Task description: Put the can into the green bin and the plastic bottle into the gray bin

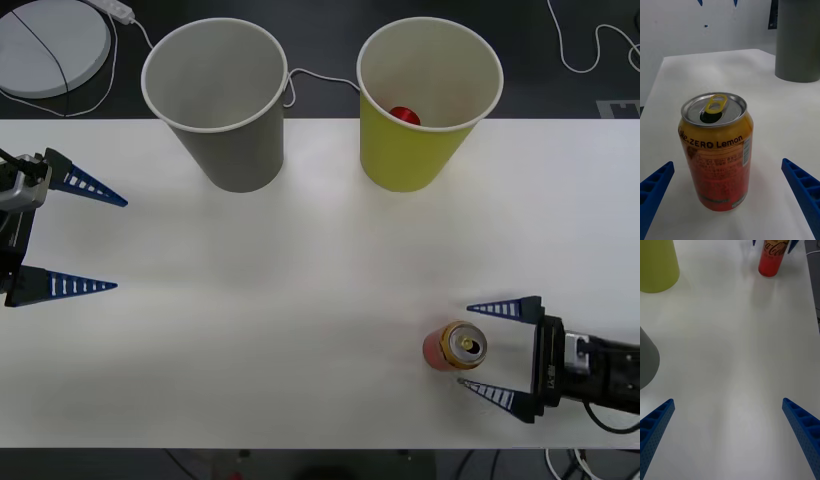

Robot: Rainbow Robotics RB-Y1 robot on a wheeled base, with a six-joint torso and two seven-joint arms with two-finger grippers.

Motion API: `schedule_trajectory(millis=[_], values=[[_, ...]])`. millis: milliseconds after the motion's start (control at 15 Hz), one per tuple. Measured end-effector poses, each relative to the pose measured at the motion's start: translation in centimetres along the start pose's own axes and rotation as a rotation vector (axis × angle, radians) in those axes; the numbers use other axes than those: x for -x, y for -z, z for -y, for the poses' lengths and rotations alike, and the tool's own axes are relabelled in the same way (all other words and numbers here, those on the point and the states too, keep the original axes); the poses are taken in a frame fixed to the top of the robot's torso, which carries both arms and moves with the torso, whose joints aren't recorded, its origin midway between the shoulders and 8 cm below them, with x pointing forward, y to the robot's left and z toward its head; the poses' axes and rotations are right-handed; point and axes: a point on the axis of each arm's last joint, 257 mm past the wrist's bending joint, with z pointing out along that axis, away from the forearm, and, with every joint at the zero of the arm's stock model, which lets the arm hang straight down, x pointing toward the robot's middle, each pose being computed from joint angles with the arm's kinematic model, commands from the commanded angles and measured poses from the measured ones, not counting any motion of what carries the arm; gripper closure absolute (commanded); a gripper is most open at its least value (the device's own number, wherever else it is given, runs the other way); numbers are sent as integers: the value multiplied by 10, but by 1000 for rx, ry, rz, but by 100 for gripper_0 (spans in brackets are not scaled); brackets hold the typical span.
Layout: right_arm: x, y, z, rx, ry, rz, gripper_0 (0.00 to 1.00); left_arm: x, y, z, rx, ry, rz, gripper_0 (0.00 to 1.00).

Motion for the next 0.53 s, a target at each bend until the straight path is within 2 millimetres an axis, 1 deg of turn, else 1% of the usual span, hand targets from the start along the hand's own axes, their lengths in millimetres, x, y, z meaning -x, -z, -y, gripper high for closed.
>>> schedule_trajectory(millis=[267,533], values=[[-3,-22,0,-8,-5,6,0,0,0,0,0,0,0,0],[0,-39,-3,2,-8,22,0,0,0,0,0,0,0,0]])
